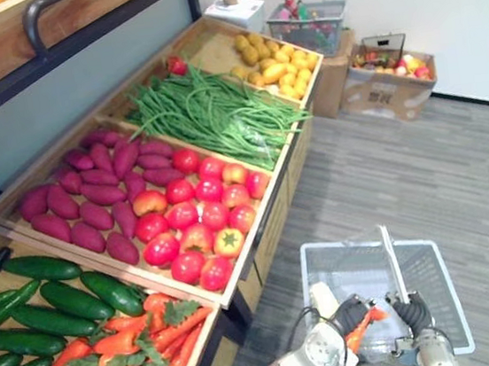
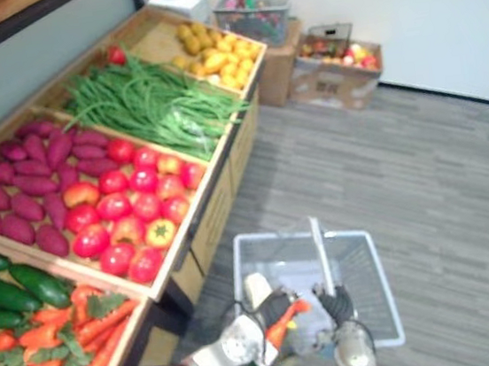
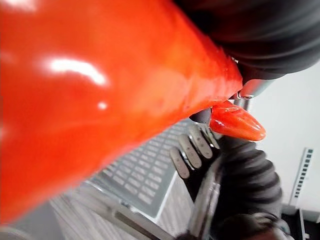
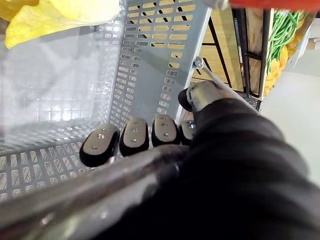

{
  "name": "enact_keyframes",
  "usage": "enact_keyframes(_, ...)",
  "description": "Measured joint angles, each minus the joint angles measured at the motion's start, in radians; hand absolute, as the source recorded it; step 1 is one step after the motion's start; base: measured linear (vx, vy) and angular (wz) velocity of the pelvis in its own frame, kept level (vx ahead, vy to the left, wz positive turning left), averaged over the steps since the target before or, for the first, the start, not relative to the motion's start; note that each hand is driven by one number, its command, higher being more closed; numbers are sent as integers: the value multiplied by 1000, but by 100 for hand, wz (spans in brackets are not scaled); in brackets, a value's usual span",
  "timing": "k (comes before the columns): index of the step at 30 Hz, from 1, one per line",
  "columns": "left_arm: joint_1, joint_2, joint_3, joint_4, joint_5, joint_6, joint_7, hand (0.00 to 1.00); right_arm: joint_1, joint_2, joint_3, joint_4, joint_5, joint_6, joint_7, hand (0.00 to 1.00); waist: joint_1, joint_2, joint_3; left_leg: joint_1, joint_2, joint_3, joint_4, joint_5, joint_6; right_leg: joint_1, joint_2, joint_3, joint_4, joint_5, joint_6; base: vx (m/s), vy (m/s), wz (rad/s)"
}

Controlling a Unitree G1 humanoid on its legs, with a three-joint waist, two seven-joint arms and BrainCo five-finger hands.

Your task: Pick vegetable in the basket

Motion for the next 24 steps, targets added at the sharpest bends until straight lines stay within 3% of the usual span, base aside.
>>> enact_keyframes(3,-66,-34,50,16,24,0,33,100,0,1,16,0,1,-3,0,100,0,0,0,-5,1,-2,2,0,0,-3,0,-2,-1,0,0,-8,-11,1)
enact_keyframes(4,-90,-52,71,28,27,-1,46,0,-1,1,16,1,2,-3,0,100,0,0,0,-6,1,-2,2,0,0,-3,0,-2,-1,0,0,0,0,0)
enact_keyframes(8,-167,-120,132,87,97,1,121,0,-1,1,25,7,15,-12,-13,100,-4,-2,1,-7,5,-1,9,0,0,-2,0,-1,-2,0,0,-7,-9,0)
enact_keyframes(13,-171,-122,161,105,134,7,187,0,-1,0,41,10,17,-22,-28,100,-25,-5,3,-7,8,2,16,-1,-1,-2,2,1,-2,0,0,-23,-15,-1)
enact_keyframes(24,-172,-123,181,105,174,8,209,0,-2,0,44,13,18,-25,-29,100,-23,-11,6,-7,14,2,17,-4,-1,0,7,0,-6,3,-3,-21,-10,0)
